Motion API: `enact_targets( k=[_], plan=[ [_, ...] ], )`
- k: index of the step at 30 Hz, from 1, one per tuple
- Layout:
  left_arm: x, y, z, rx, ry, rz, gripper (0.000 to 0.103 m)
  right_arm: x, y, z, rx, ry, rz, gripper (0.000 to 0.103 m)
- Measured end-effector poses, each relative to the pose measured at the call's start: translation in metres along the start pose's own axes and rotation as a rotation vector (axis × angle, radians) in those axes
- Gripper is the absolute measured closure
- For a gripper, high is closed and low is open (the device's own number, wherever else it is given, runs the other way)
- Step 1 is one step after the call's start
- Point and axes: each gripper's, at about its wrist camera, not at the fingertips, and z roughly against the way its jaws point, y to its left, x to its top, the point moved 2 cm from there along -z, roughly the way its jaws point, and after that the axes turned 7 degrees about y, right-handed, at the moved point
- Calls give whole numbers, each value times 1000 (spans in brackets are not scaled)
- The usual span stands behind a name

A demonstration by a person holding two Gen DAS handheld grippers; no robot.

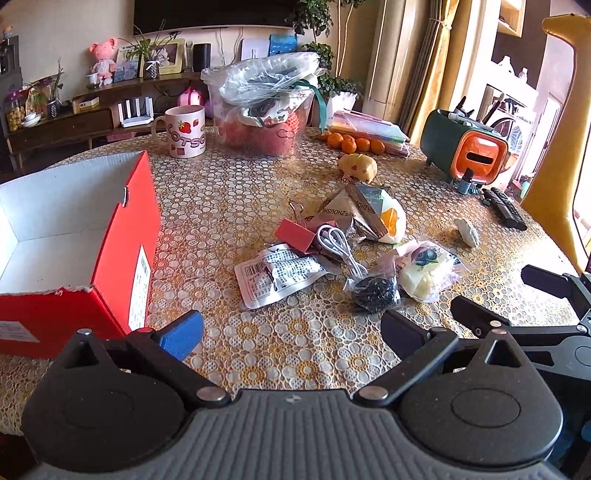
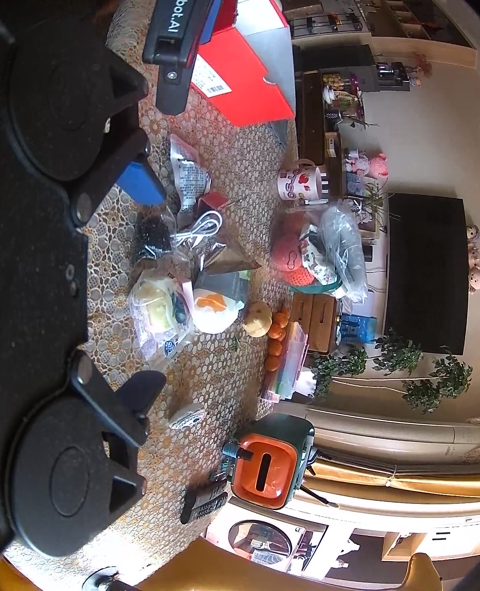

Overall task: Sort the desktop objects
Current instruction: 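Grasp the white barcode sachet with the left tool while the right tool grasps the clear cake bag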

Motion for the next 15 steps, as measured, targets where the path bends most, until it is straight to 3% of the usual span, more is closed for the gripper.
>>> enact_targets(
  k=[15],
  plan=[
    [26,7,-85,32,46,-105,0,8,-37,-71,-40,111,-27,13]
  ],
)
